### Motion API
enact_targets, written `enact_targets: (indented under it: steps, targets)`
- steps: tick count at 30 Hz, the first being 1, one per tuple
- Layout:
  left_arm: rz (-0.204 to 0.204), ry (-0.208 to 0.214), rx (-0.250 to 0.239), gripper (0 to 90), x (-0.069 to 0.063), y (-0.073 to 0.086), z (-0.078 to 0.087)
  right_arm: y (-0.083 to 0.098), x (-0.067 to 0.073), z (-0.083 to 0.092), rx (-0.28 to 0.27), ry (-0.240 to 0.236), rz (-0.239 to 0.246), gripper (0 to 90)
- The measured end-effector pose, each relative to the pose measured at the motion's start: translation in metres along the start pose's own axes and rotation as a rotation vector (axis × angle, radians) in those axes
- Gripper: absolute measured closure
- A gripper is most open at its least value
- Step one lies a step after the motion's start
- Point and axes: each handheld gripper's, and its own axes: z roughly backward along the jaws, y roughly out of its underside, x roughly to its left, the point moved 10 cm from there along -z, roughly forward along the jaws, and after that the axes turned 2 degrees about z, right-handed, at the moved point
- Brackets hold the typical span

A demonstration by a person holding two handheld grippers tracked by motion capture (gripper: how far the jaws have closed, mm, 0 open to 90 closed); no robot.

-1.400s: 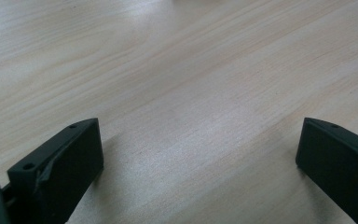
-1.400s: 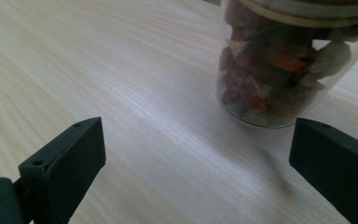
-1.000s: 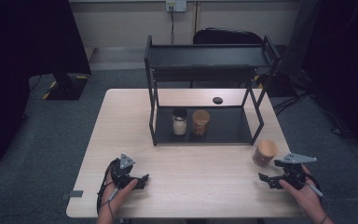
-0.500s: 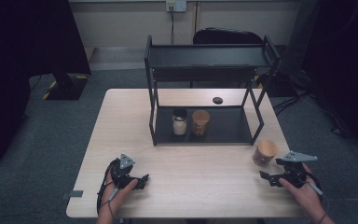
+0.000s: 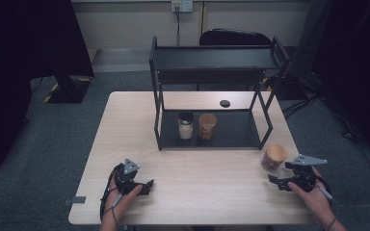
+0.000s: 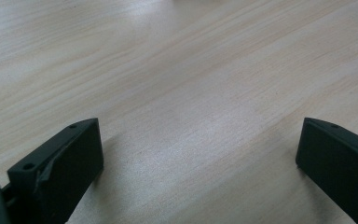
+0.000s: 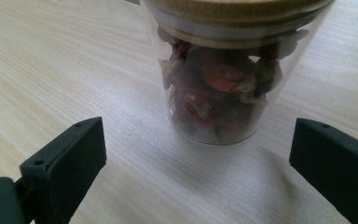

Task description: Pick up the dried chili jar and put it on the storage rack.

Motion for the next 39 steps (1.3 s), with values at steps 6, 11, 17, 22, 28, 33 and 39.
enact_targets:
  steps: [6, 11, 17, 22, 28, 33, 39]
  targets:
    - [0.000, 0.000, 0.000, 0.0, 0.000, 0.000, 0.000, -0.002, -0.003, -0.002, -0.003, 0.007, 0.003, 2.9]
    - [0.000, 0.000, 0.000, 0.0, 0.000, 0.000, 0.000, -0.004, -0.004, -0.003, -0.005, 0.013, 0.001, 2.9]
    - [0.000, 0.000, 0.000, 0.0, 0.000, 0.000, 0.000, -0.004, -0.006, -0.006, 0.004, 0.016, 0.011, 2.9]
    - [0.000, 0.000, 0.000, 0.0, 0.000, 0.000, 0.000, -0.007, -0.009, -0.008, 0.002, 0.029, 0.016, 3.2]
    - [0.000, 0.000, 0.000, 0.0, 0.000, 0.000, 0.000, -0.010, -0.011, -0.011, 0.002, 0.030, 0.015, 3.3]
    - [0.000, 0.000, 0.000, 0.0, 0.000, 0.000, 0.000, -0.010, -0.014, -0.014, 0.000, 0.036, 0.012, 3.6]
    - [0.000, 0.000, 0.000, 0.0, 0.000, 0.000, 0.000, -0.012, -0.018, -0.018, -0.004, 0.041, 0.004, 5.0]
